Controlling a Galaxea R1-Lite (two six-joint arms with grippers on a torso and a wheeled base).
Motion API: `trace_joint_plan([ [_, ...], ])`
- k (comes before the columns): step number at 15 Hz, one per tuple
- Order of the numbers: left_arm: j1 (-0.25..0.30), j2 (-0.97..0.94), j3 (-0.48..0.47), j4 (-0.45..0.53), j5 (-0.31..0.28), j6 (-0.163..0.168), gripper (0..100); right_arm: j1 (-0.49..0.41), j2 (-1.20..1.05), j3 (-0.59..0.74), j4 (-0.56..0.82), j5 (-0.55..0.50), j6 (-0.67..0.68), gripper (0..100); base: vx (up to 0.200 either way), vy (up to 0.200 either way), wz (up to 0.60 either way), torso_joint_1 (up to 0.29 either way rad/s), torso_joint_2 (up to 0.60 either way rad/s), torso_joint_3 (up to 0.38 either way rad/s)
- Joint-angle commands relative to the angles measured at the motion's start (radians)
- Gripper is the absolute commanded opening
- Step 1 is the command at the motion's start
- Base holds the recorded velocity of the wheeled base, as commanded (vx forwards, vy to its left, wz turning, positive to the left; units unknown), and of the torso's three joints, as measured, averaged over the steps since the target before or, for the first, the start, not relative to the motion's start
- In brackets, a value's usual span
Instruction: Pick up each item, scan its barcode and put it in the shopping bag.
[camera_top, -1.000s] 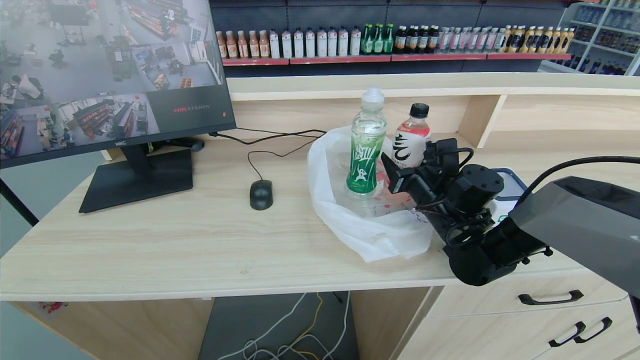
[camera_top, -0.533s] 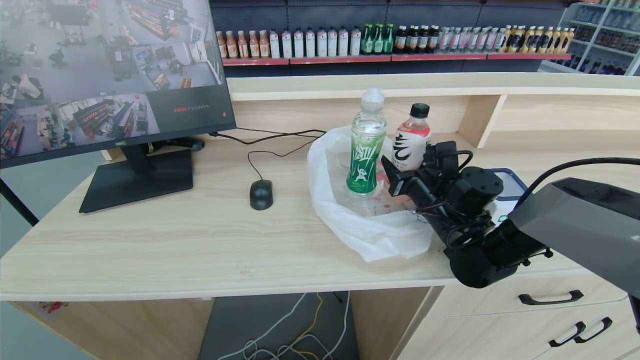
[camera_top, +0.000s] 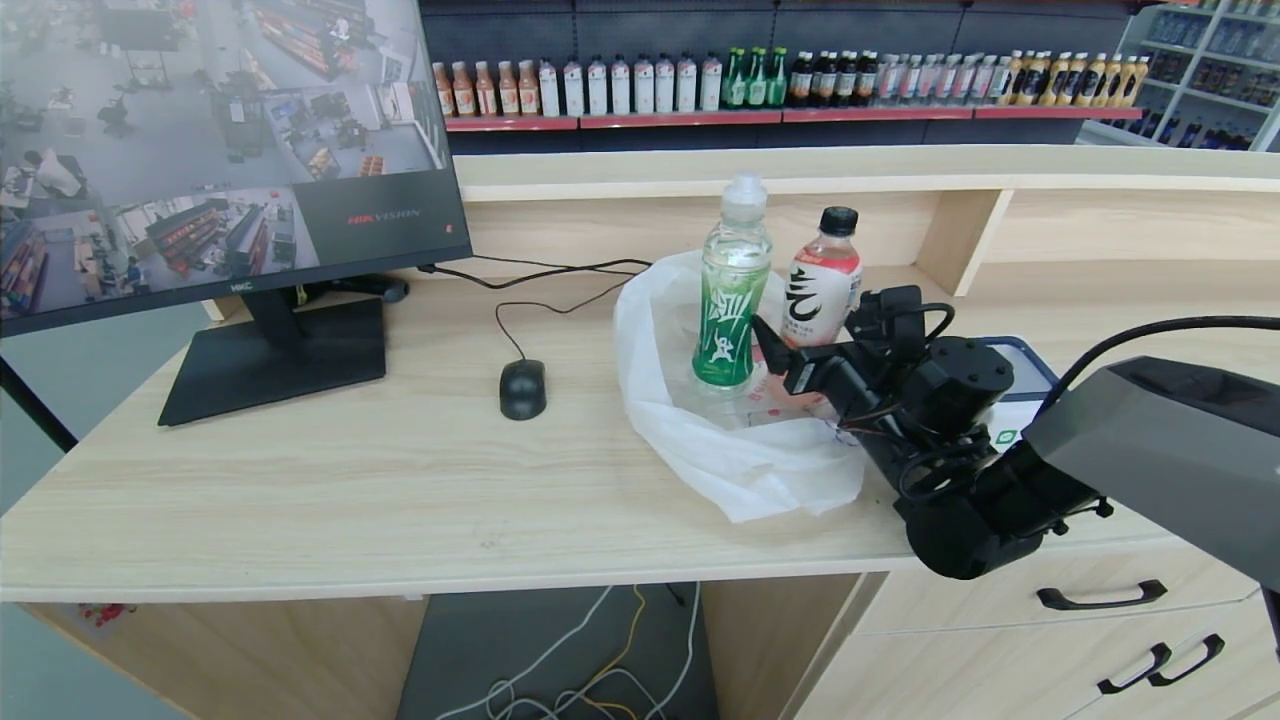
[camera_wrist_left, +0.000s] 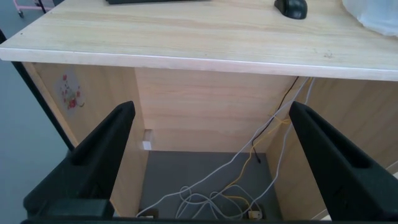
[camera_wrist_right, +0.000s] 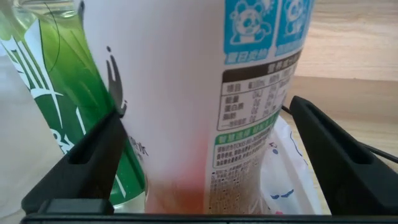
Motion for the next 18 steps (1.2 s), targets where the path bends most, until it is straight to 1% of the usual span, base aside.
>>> trace_joint_plan([
  [1, 0.0, 0.0, 0.0, 0.0, 0.0, 0.001, 100, -0.011, -0.02, 0.011, -0.002, 0.0, 0.0, 100, 0.0, 0.0, 0.0, 0.0, 0.0, 0.0],
  [5, 0.0, 0.0, 0.0, 0.0, 0.0, 0.002, 100, -0.029, -0.055, 0.055, -0.005, 0.0, 0.0, 100, 0.0, 0.0, 0.0, 0.0, 0.0, 0.0],
  [7, 0.0, 0.0, 0.0, 0.0, 0.0, 0.002, 100, -0.02, -0.077, 0.066, -0.005, 0.0, 0.0, 100, 0.0, 0.0, 0.0, 0.0, 0.0, 0.0],
  [13, 0.0, 0.0, 0.0, 0.0, 0.0, 0.004, 100, -0.003, -0.149, 0.158, -0.005, 0.0, -0.004, 100, 0.0, 0.0, 0.0, 0.0, 0.0, 0.0],
  [15, 0.0, 0.0, 0.0, 0.0, 0.0, 0.004, 100, 0.014, -0.198, 0.19, -0.007, 0.0, 0.005, 100, 0.0, 0.0, 0.0, 0.0, 0.0, 0.0],
  [18, 0.0, 0.0, 0.0, 0.0, 0.0, 0.004, 100, 0.055, -0.288, 0.279, -0.013, 0.0, 0.017, 100, 0.0, 0.0, 0.0, 0.0, 0.0, 0.0],
])
